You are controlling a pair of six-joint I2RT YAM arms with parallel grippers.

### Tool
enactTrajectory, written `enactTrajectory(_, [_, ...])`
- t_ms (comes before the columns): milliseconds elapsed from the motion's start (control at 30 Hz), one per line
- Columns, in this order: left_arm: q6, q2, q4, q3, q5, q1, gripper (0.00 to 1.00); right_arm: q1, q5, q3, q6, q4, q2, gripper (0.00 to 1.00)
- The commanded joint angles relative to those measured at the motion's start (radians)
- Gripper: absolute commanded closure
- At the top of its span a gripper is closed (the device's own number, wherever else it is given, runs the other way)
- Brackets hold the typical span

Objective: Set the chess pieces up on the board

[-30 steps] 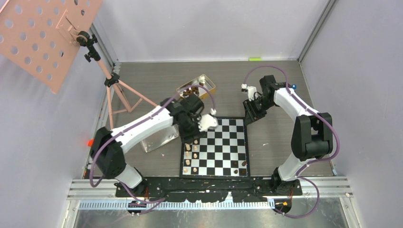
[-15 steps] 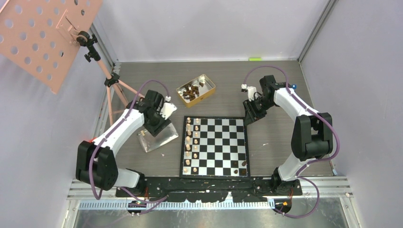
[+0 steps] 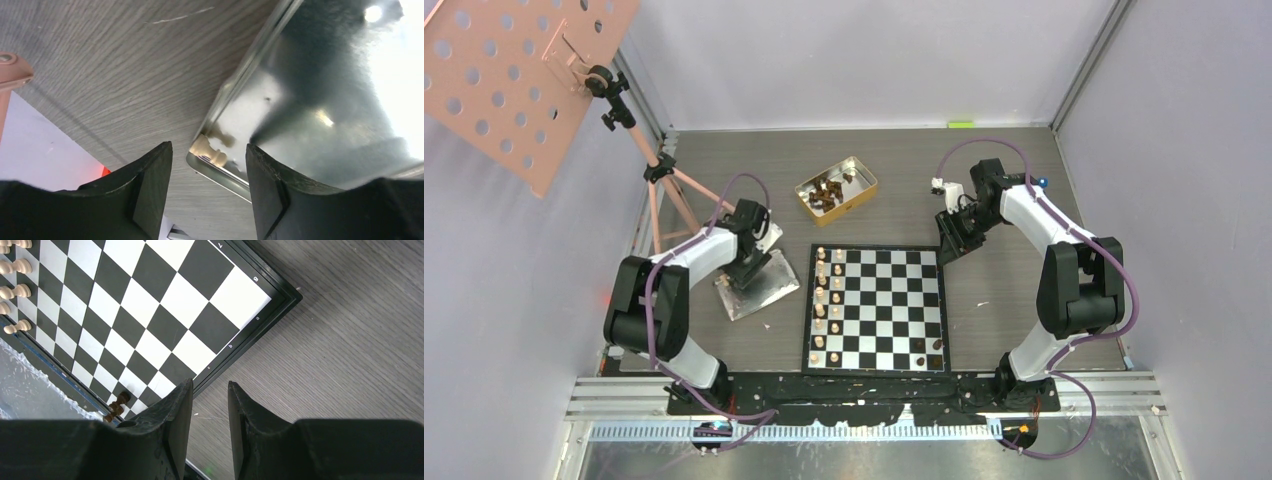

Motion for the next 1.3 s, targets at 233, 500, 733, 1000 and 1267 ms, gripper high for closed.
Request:
enactTrajectory(233, [-0.025,-0.008,0.123,-0.043,-0.09,0.014,0.45,-0.002,-0.027,0.043,-0.021,-0.012,0.015,0.62])
enactTrajectory(500, [-0.022,-0.001,0.092,-0.052,-0.081,0.016,0.52,-0.002,-0.029,0.043,-0.024,-0.017,0.016,0.62])
enactTrajectory(733, [-0.028,-0.027,0.061,-0.059,-0.059,0.026,0.52,-0.002,-0.032,0.044,-0.025,-0.02,0.017,0.62])
enactTrajectory(1000, [-0.025,-0.058,0.047,-0.068,-0.041,0.051,0.53,-0.002,-0.035,0.044,-0.025,-0.023,0.017,0.62])
enactTrajectory(1267, [-0.023,-0.04,0.031,-0.068,-0.016,0.066,0.57,-0.001,-0.038,0.045,-0.025,-0.024,0.017,0.62])
